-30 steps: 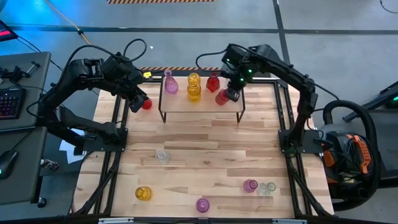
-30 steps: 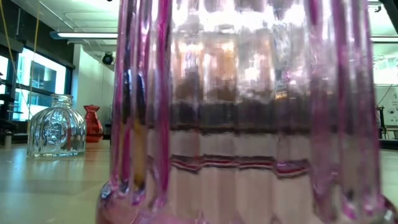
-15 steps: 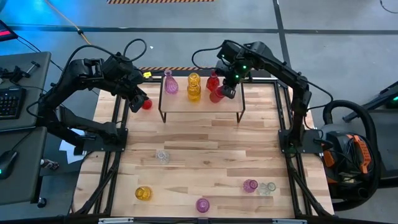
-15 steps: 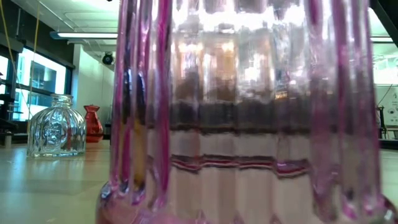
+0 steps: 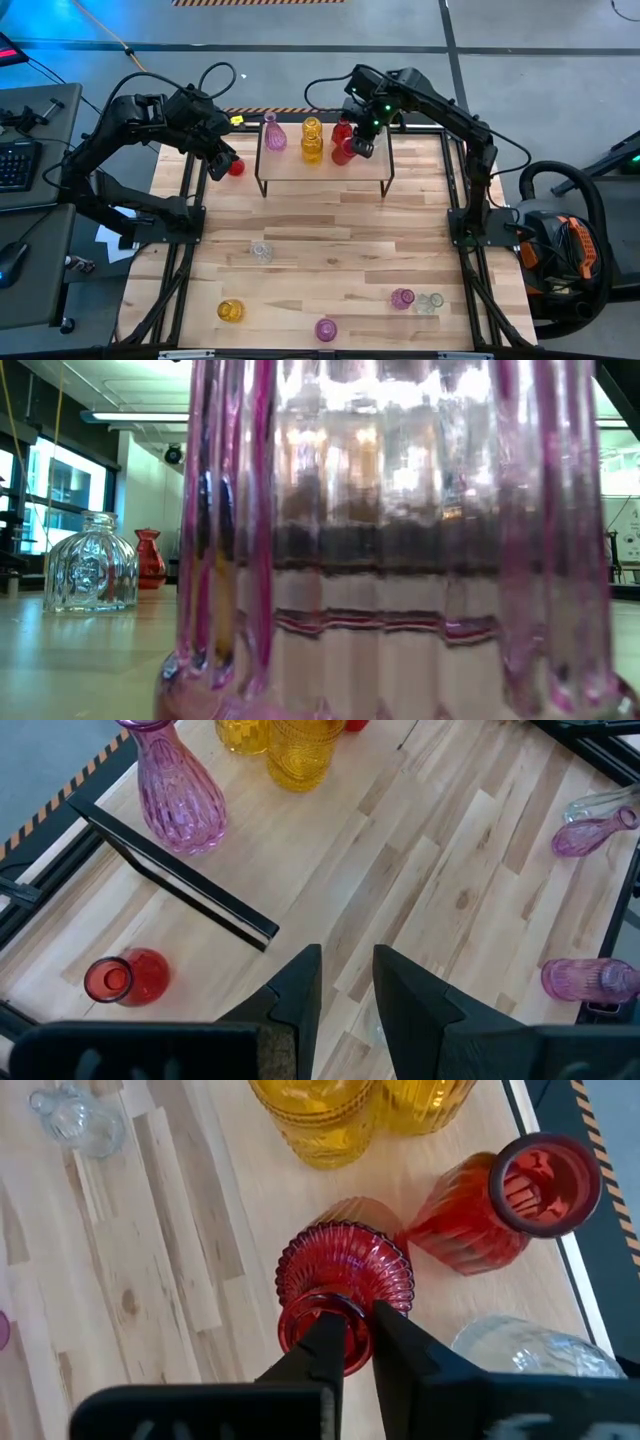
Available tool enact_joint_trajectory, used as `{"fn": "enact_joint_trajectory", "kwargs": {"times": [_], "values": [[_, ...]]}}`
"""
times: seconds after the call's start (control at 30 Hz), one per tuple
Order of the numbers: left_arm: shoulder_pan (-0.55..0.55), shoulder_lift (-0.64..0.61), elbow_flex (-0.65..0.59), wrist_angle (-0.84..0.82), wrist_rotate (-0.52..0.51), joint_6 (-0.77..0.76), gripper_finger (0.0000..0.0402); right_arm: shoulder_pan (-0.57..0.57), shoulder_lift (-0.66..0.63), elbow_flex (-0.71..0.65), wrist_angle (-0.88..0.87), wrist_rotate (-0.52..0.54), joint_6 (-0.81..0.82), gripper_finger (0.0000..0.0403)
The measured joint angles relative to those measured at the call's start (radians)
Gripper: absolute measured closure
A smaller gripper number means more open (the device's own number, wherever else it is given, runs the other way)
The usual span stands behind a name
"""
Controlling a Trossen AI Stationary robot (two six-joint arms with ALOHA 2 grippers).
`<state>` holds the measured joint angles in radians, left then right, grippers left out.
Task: Sort vases onto shelf
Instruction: Put the right red vase on the shelf aligned with the other red vase
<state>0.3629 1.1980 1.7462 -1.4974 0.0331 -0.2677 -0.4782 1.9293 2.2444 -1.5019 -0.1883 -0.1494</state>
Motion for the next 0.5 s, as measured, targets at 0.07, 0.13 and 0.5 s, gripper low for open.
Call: {"fn": "enact_joint_trajectory", "kwargs": {"times": [0.07, 0.13, 0.5], "values": [[0.000, 0.000, 0.000, 0.000, 0.000, 0.000, 0.0316, 0.000, 0.000, 0.000, -0.001, 0.001, -0.003, 0.0378], [0.000, 0.000, 0.000, 0.000, 0.000, 0.000, 0.0316, 0.000, 0.000, 0.000, -0.001, 0.004, -0.005, 0.0376], [0.000, 0.000, 0.000, 0.000, 0.000, 0.000, 0.0316, -0.006, 0.002, -0.001, 0.032, 0.015, -0.005, 0.0359]]}}
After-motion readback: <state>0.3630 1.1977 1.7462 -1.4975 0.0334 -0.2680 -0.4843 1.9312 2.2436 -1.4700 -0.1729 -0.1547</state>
